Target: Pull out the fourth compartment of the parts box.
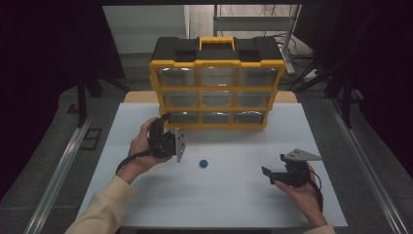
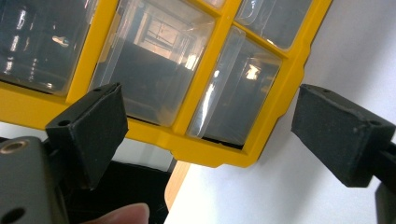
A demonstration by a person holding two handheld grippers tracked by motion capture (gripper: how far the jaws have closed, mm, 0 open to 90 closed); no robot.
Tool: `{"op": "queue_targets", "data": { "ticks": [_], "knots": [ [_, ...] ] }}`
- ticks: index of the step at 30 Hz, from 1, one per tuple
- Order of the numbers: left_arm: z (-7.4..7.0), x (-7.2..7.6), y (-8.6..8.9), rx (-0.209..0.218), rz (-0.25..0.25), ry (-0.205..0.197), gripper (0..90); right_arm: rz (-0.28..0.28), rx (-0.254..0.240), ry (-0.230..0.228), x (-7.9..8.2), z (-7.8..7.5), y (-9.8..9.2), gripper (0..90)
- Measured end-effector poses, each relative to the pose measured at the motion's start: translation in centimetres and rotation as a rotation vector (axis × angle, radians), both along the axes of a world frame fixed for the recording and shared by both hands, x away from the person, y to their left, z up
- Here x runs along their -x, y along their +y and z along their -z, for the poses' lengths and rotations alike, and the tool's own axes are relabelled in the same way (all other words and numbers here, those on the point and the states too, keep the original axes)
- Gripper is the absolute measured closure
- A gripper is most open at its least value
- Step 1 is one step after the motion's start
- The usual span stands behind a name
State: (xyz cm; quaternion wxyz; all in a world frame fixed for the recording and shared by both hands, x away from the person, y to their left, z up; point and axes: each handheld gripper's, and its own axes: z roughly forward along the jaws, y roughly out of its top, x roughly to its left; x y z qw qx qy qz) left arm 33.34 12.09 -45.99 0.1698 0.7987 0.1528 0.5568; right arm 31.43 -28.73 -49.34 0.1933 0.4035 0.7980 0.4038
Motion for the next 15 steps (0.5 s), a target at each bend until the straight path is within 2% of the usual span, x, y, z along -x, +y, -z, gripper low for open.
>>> {"op": "queue_targets", "data": {
  "ticks": [15],
  "knots": [
    [-0.38, -0.84, -0.24, -0.001, -0.001, -0.011, 11.0, 0.001, 0.003, -0.001, 0.00, -0.01, -0.02, 11.3]
  ]
}}
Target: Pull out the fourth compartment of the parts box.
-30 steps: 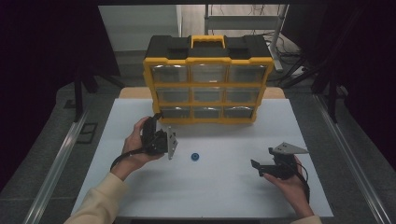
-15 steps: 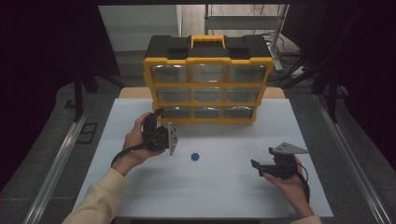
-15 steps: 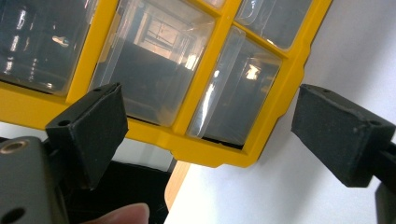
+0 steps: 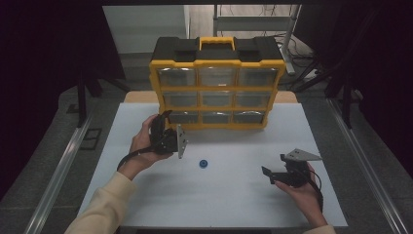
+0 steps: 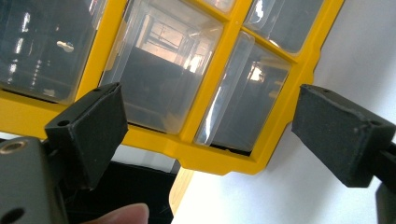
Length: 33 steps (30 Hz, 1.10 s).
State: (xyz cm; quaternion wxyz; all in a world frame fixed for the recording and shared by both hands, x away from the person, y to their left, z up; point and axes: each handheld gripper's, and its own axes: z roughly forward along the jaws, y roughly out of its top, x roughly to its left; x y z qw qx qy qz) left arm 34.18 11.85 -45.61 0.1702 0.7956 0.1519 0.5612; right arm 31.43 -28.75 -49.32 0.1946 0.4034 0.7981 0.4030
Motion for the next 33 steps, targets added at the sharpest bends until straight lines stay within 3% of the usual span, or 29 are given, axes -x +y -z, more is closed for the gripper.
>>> {"op": "queue_targets", "data": {
  "ticks": [33],
  "knots": [
    [-0.7, -2.0, 0.1, -0.006, -0.018, -0.012, 11.0, 0.001, -0.003, 0.000, 0.0, 0.0, 0.0, 11.3]
  ]
}}
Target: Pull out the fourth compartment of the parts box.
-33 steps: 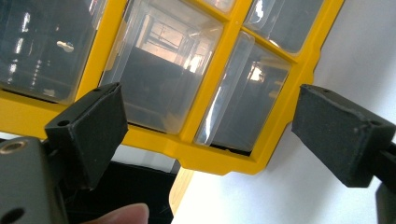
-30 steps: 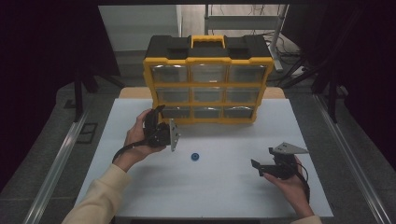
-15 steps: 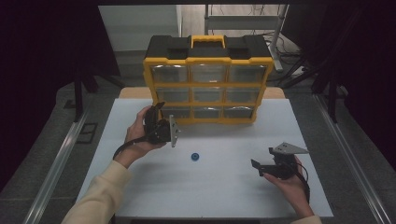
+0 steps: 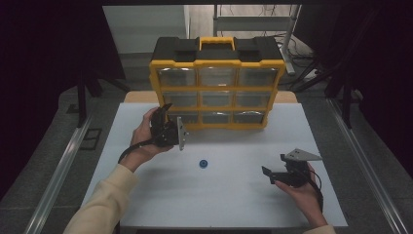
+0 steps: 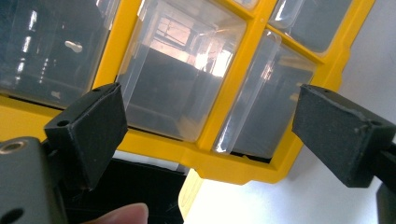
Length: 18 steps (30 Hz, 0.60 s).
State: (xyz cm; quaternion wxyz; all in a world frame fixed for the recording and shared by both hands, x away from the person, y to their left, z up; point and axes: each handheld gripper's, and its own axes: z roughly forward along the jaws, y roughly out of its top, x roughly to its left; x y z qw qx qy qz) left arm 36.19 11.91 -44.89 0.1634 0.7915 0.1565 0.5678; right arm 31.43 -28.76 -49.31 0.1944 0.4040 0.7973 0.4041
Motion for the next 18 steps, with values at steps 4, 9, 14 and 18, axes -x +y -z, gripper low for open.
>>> {"op": "queue_targets", "data": {
  "ticks": [4, 9, 14, 18],
  "knots": [
    [0.0, -0.3, -0.1, -0.009, -0.003, -0.001, 10.9, 0.002, -0.001, 0.000, 0.0, 0.0, 0.0, 11.3],
    [-0.2, -0.6, -0.1, -0.015, -0.005, -0.003, 10.8, 0.002, -0.002, 0.000, 0.0, 0.0, 0.0, 11.3],
    [-0.4, -1.0, 0.0, -0.017, -0.014, -0.004, 10.8, 0.002, -0.002, -0.001, 0.0, 0.0, 0.0, 11.3],
    [-0.5, -1.2, 0.0, -0.012, -0.014, -0.007, 10.8, 0.002, -0.002, -0.002, 0.0, 0.0, -0.1, 11.3]
  ]
}}
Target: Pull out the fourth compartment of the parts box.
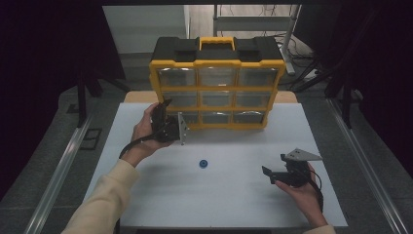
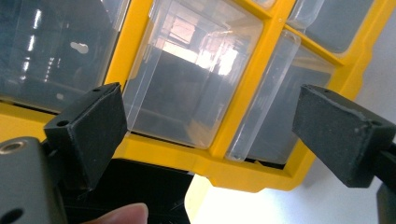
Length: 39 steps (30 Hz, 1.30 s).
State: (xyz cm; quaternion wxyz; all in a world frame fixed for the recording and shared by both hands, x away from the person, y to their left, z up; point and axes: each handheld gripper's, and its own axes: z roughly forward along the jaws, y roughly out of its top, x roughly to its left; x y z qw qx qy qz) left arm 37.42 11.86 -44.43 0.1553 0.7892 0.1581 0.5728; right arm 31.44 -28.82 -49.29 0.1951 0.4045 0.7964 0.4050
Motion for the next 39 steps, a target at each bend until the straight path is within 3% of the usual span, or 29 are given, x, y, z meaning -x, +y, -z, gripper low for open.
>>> {"op": "queue_targets", "data": {
  "ticks": [39],
  "knots": [
    [-0.6, -2.8, -0.3, -0.044, 0.002, -0.033, 9.9, 0.001, 0.000, 0.001, 0.0, 0.0, 0.0, 11.3]
  ]
}}
